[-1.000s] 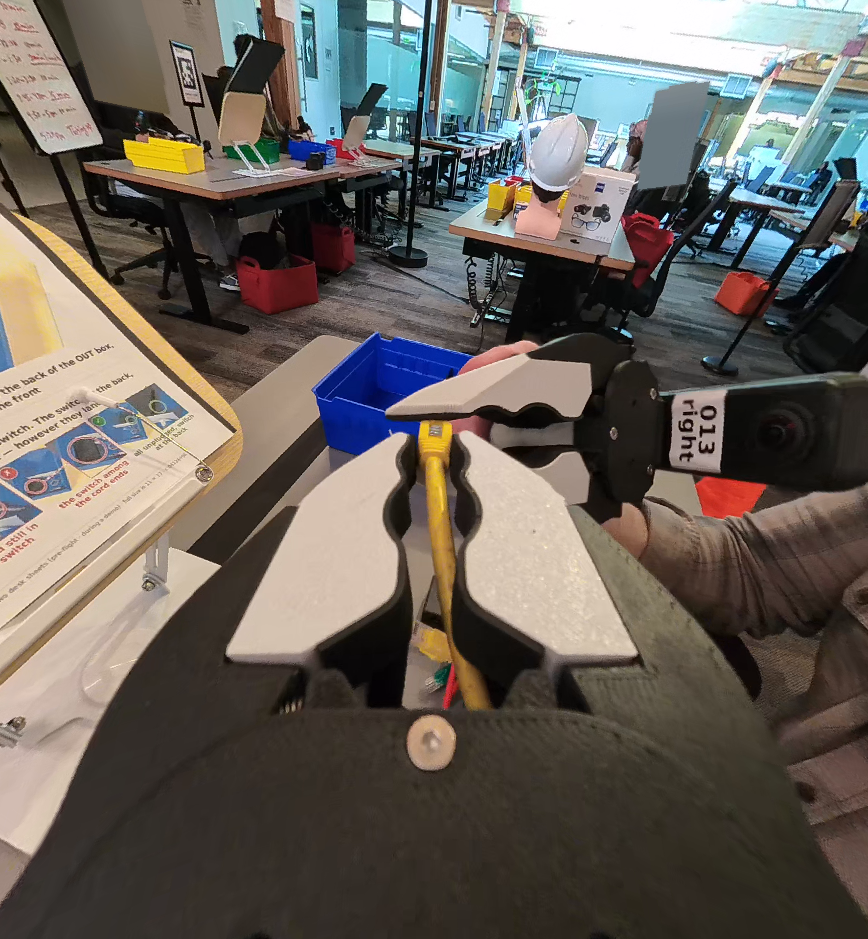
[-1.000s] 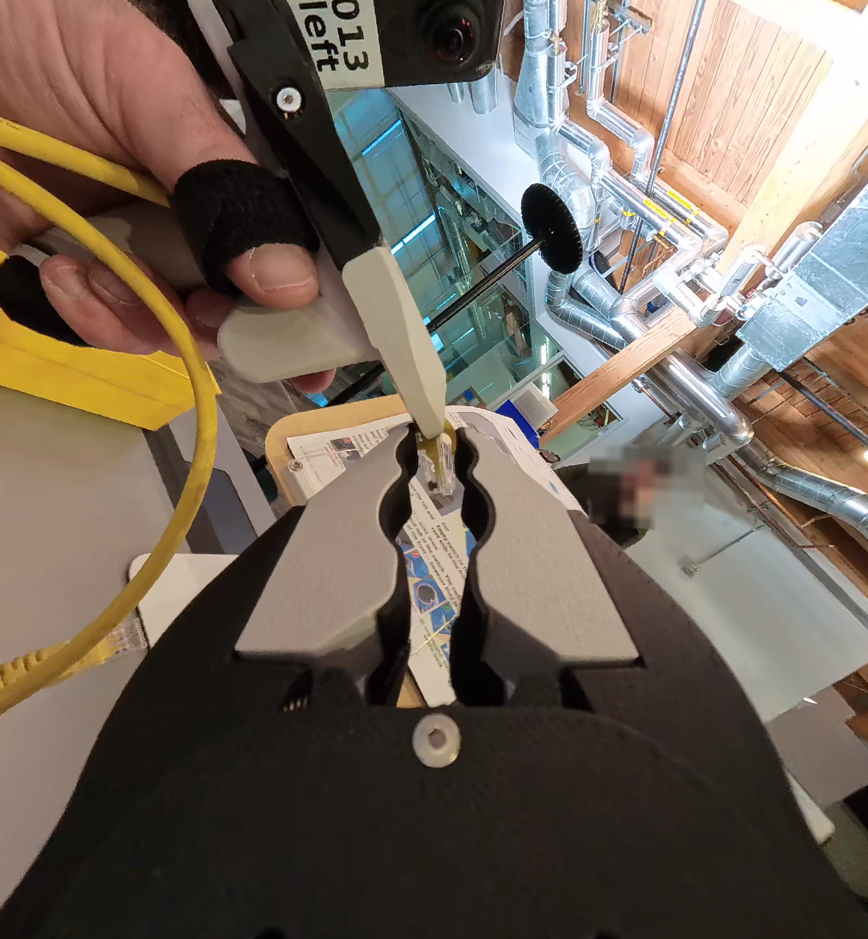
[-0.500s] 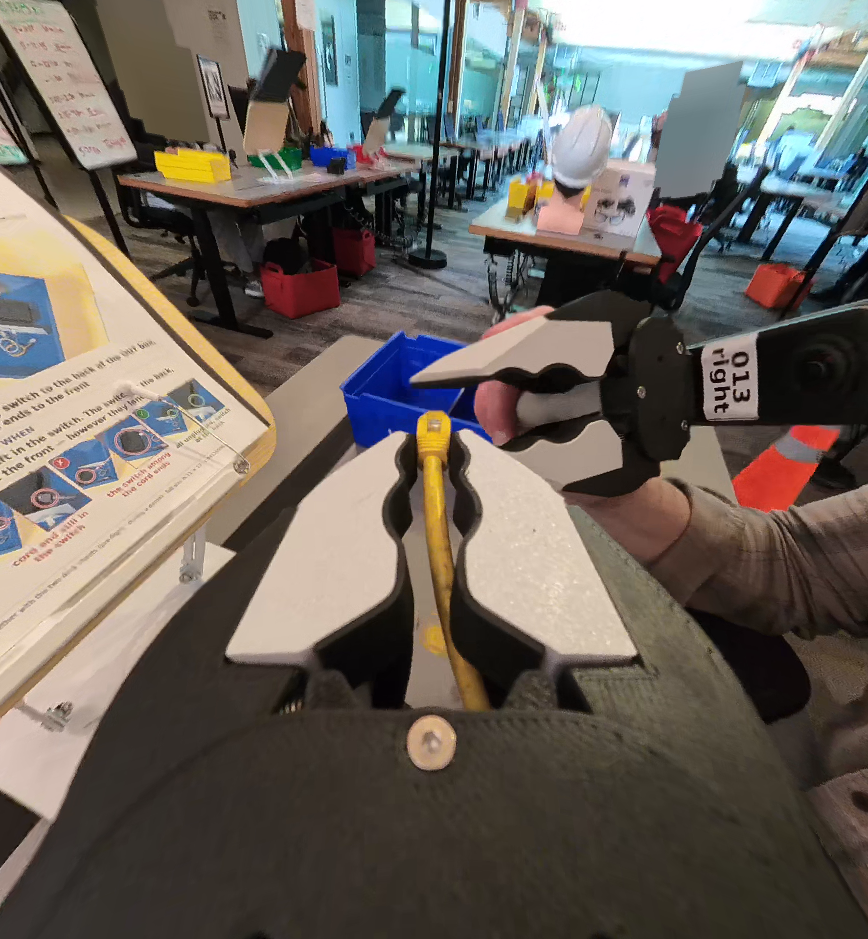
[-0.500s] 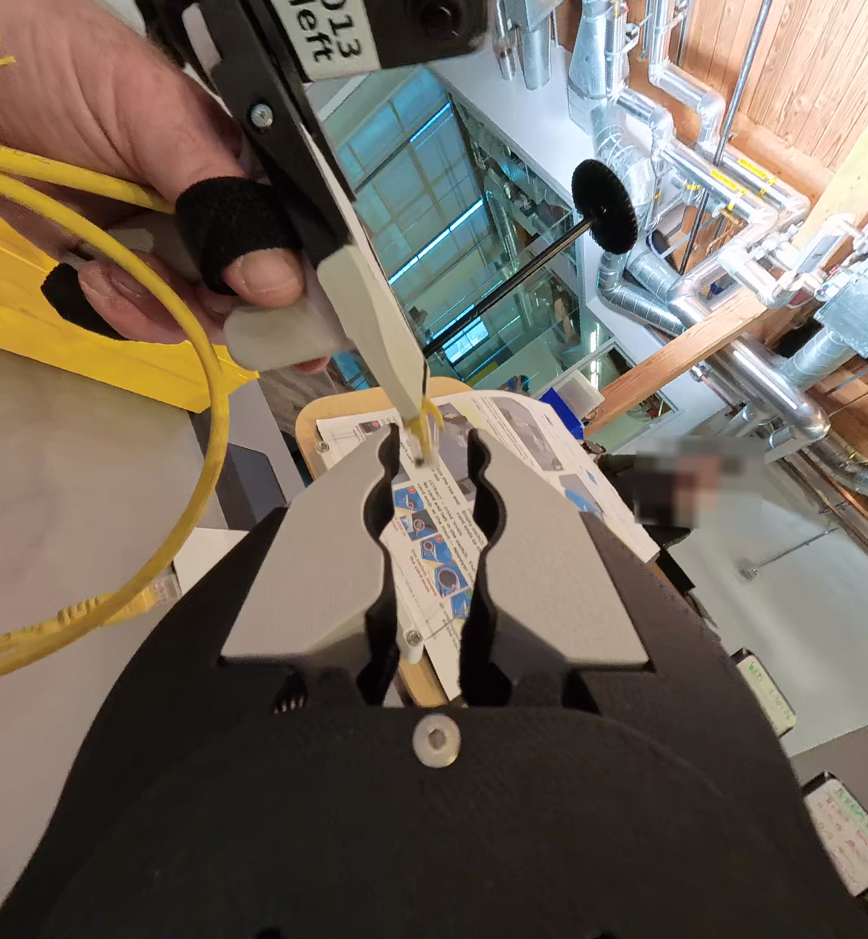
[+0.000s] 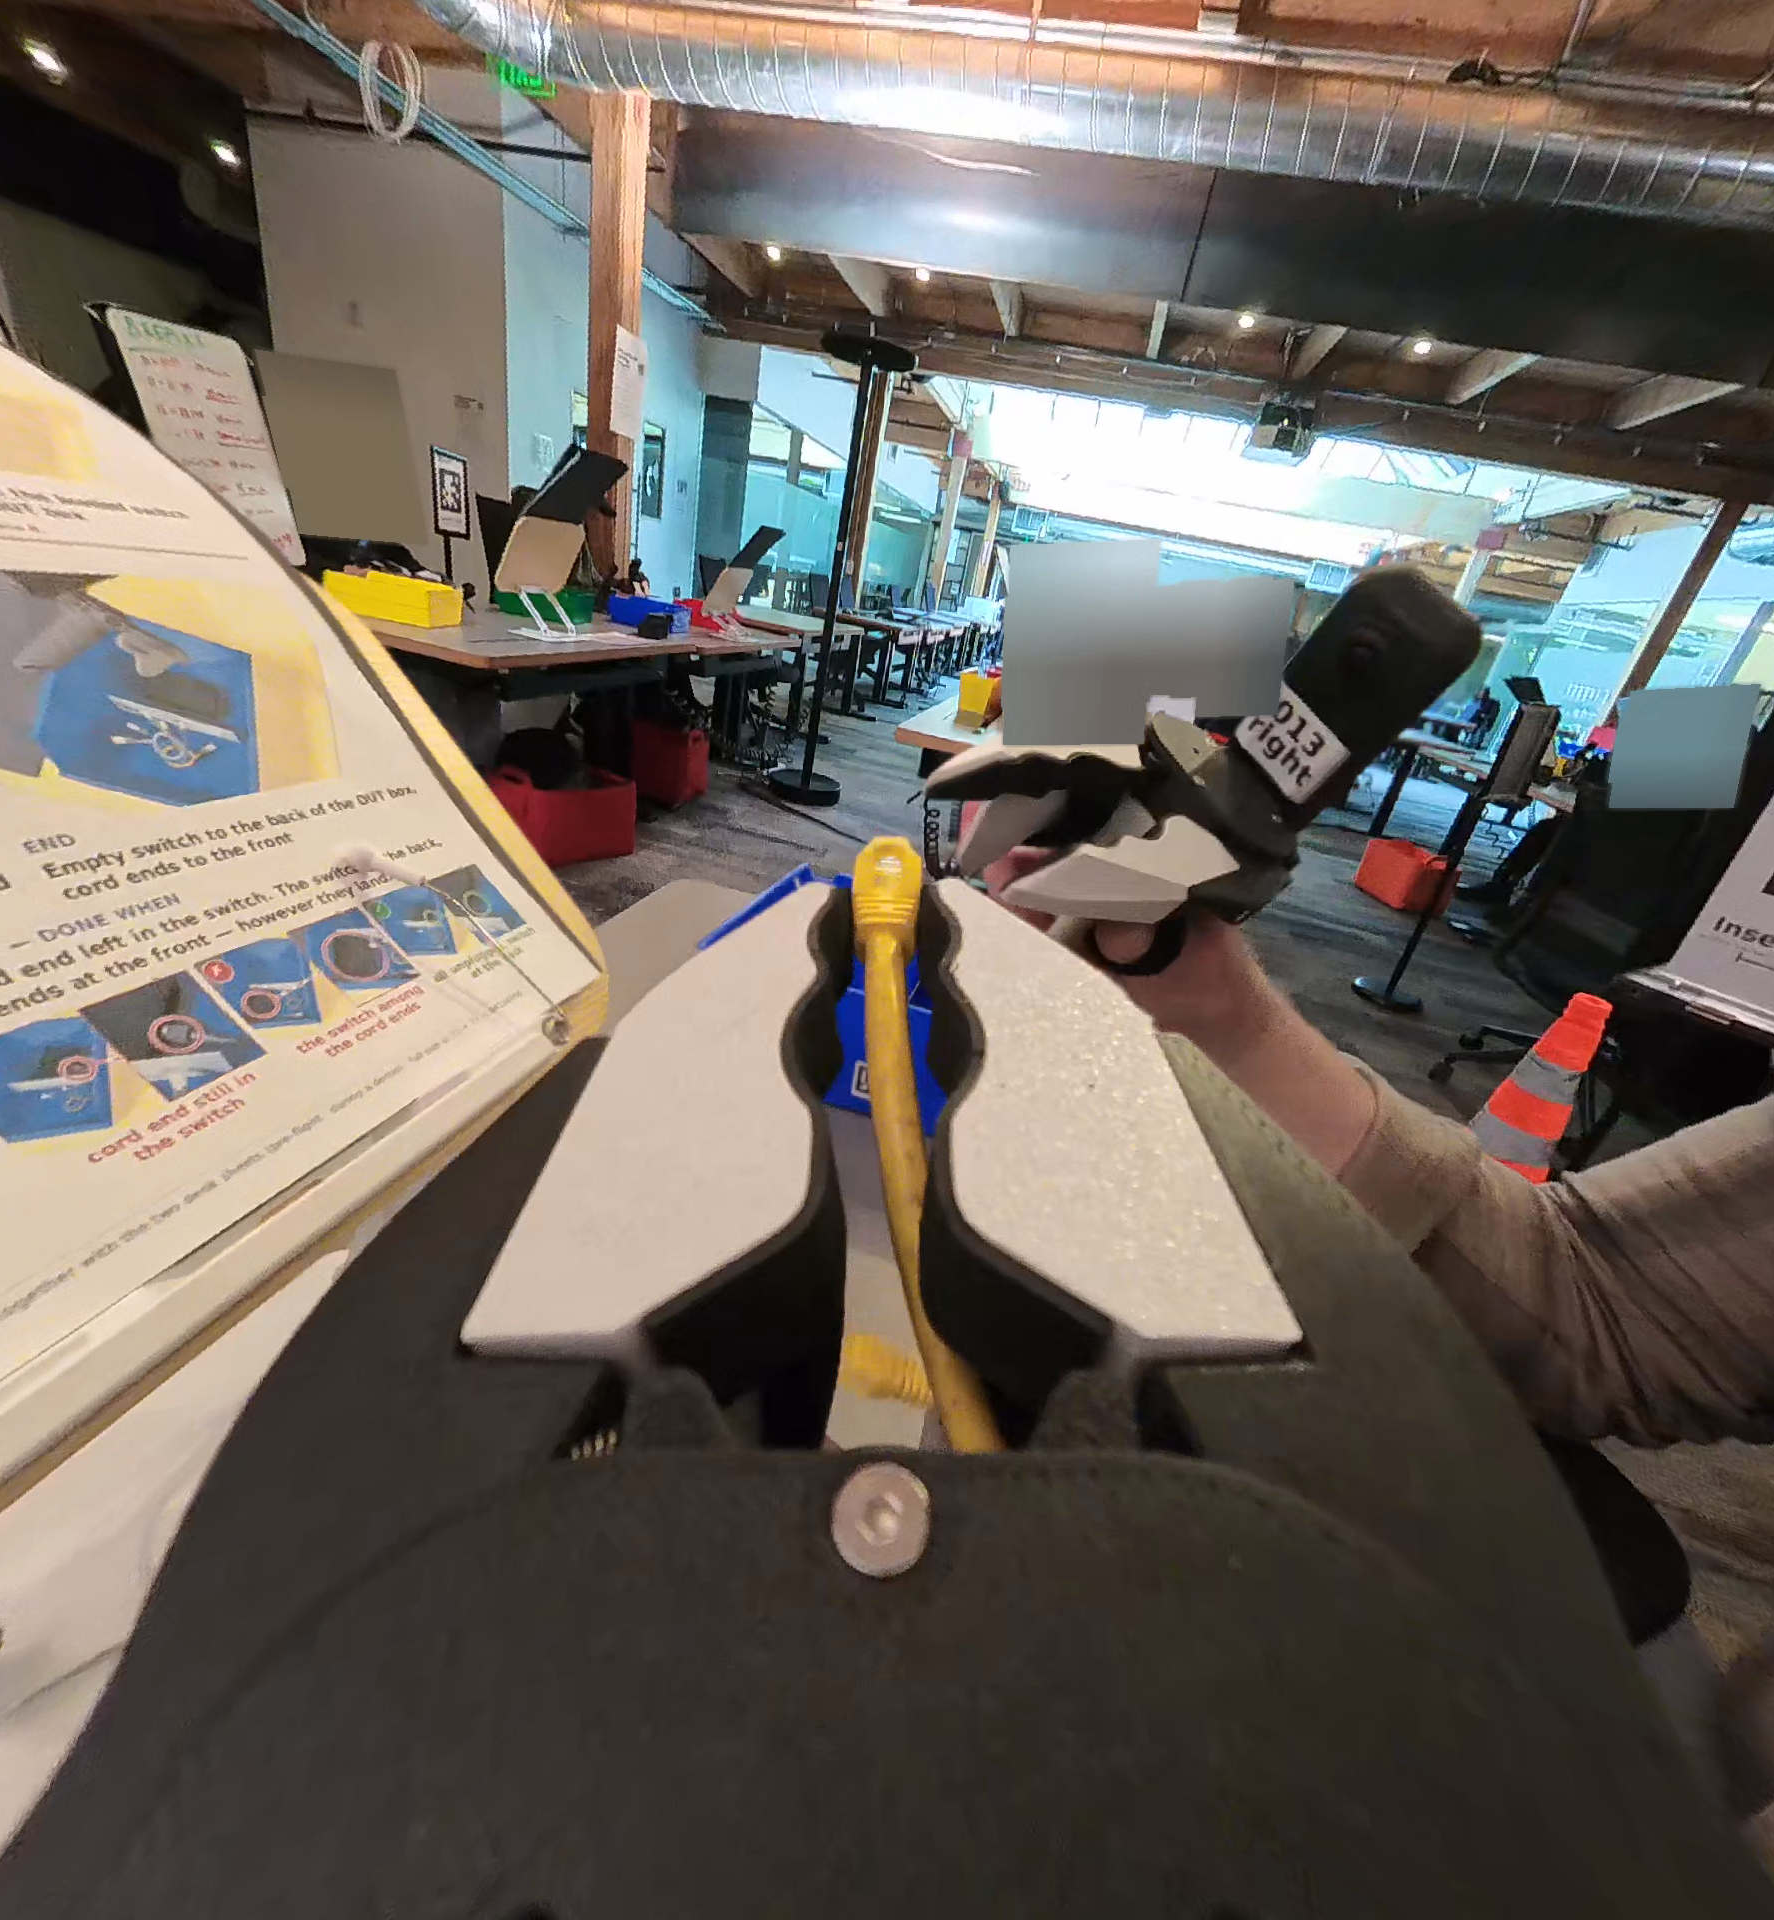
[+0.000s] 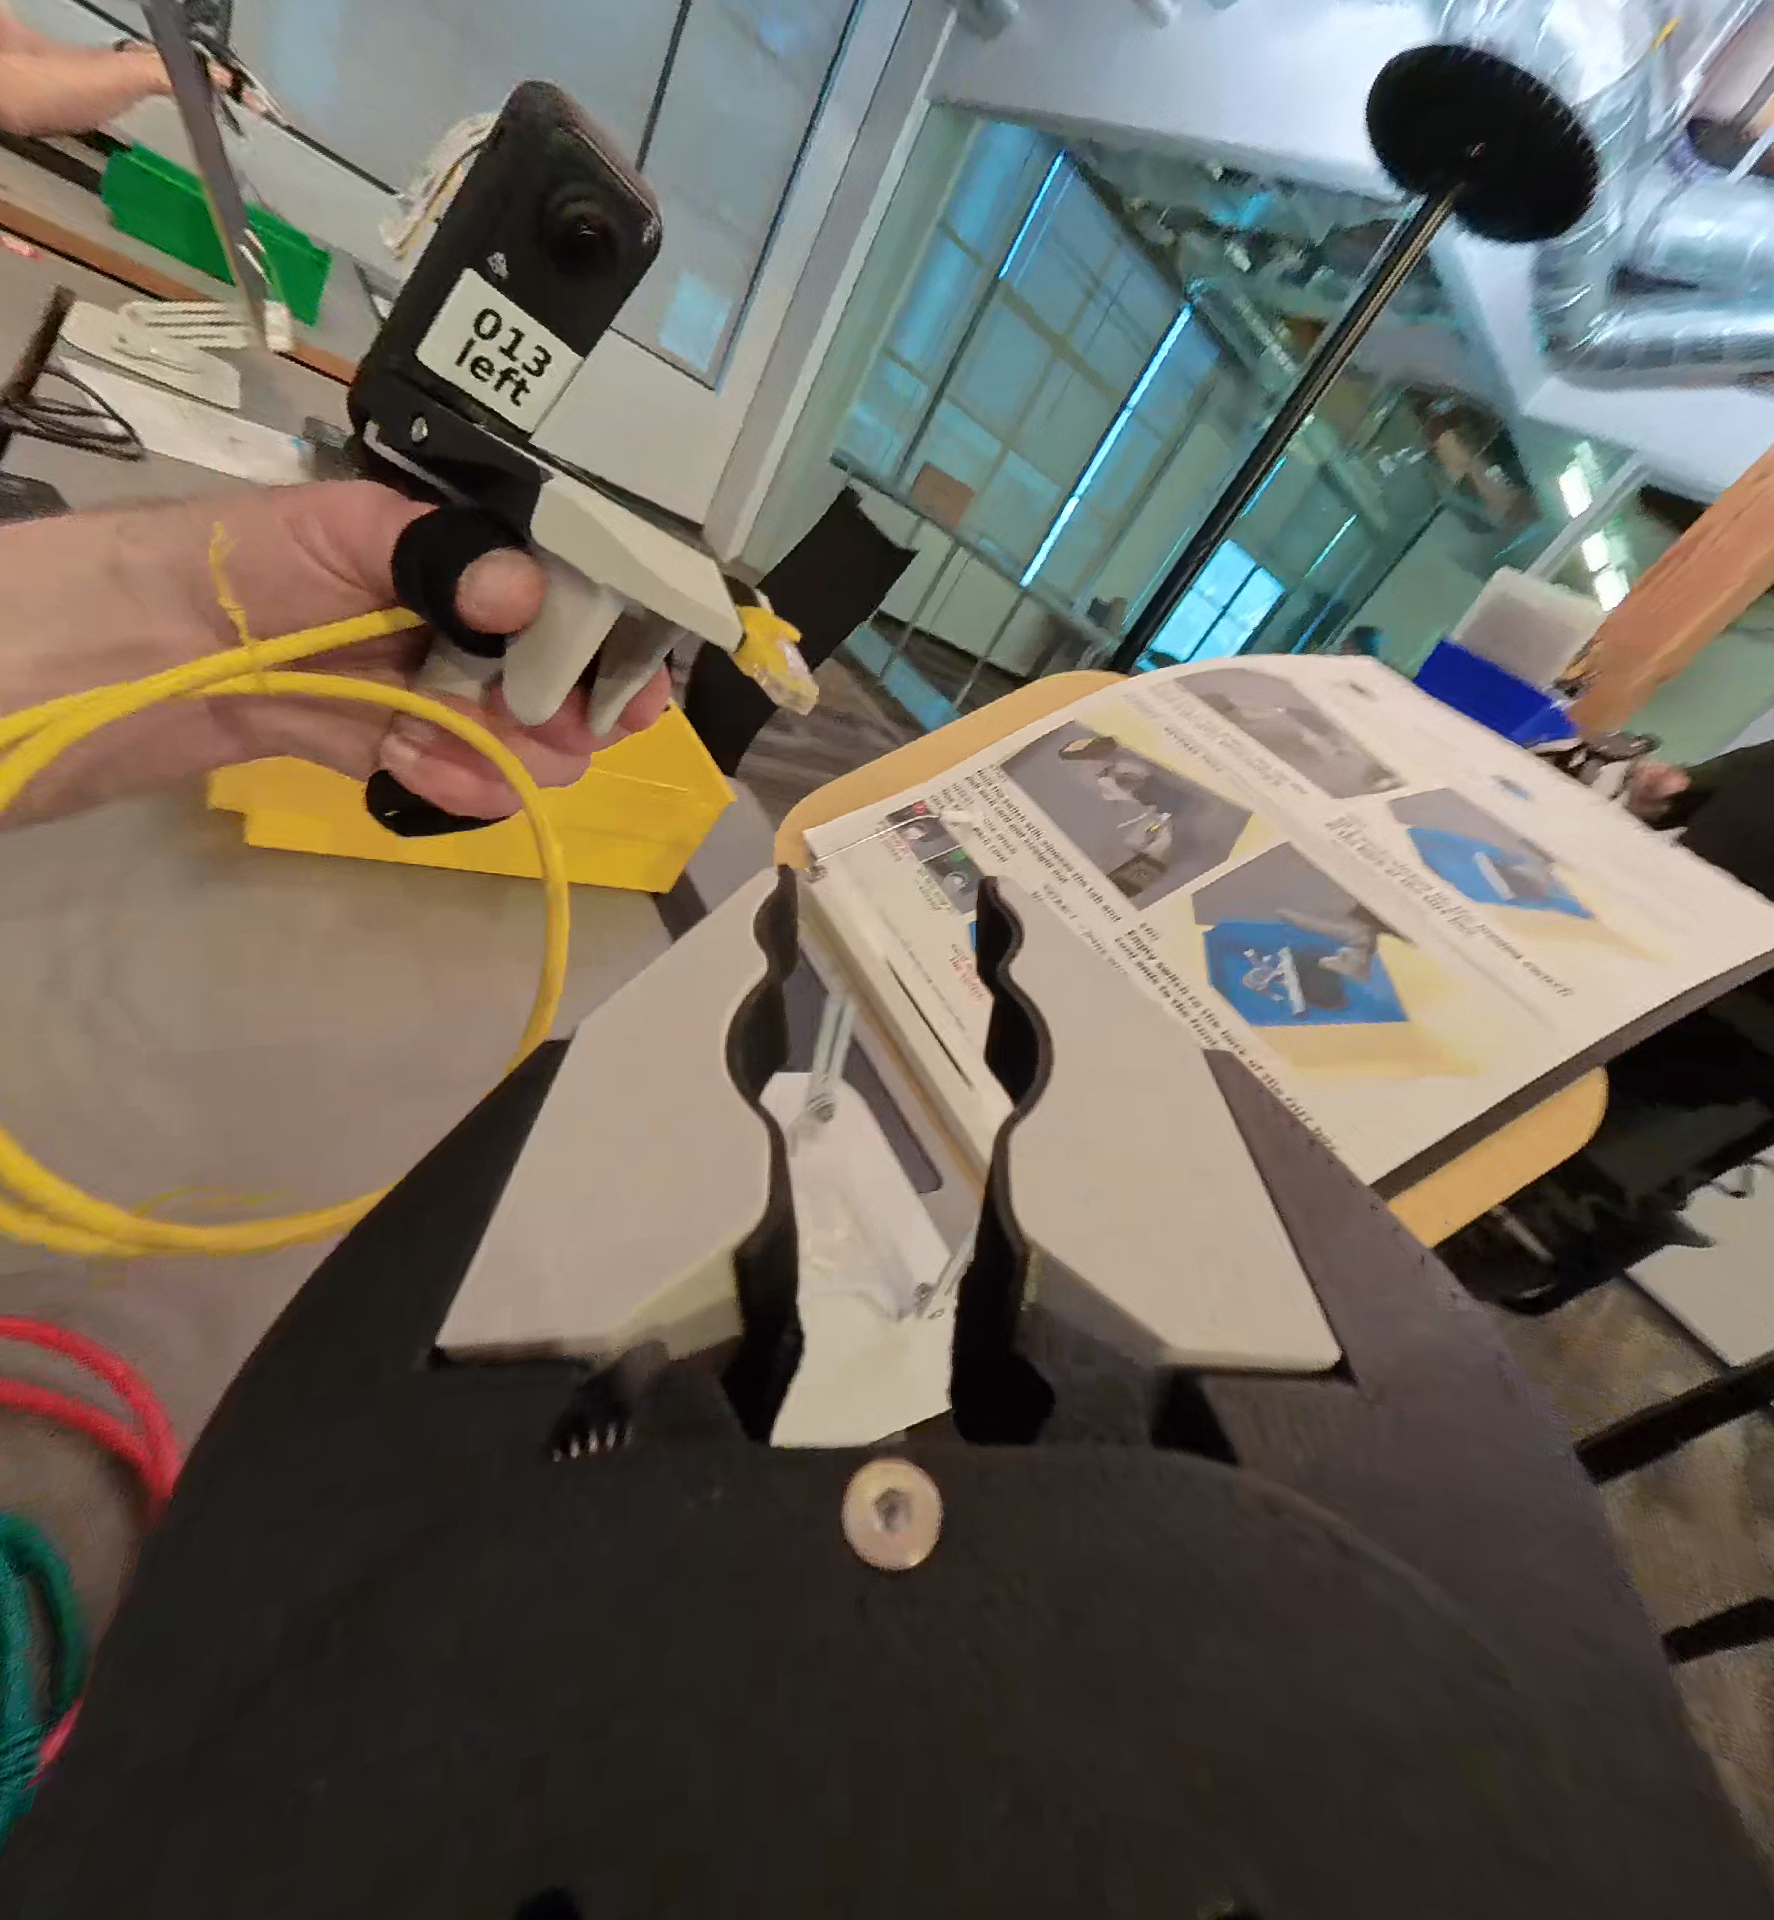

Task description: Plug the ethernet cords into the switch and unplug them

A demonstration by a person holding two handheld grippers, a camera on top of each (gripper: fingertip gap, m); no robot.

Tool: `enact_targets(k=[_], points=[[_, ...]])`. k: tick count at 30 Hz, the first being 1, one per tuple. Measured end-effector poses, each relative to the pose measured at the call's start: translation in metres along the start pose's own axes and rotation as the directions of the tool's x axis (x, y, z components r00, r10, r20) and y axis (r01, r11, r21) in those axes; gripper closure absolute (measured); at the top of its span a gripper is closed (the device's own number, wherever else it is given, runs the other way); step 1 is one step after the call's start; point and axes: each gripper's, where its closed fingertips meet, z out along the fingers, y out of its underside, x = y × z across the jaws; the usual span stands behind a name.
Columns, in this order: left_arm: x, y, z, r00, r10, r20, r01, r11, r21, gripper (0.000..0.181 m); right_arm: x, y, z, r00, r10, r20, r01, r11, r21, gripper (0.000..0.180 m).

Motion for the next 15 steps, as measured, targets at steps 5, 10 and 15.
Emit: enact_targets(k=[5,10,15], points=[[-0.003,-0.010,-0.020,0.996,0.077,0.036,-0.076,0.997,-0.014,0.169,-0.002,0.010,-0.008,0.995,0.059,0.075,-0.048,0.989,-0.142,0.130],[-0.004,-0.019,-0.035,0.998,0.055,0.000,-0.055,0.998,0.041,0.169,-0.045,0.071,-0.034,0.953,0.146,0.265,0.010,0.859,-0.512,0.095],[-0.006,-0.019,-0.037,0.999,0.028,-0.028,-0.027,0.998,0.056,0.169,-0.128,0.142,-0.080,0.825,0.324,0.464,0.086,0.739,-0.669,0.078]])
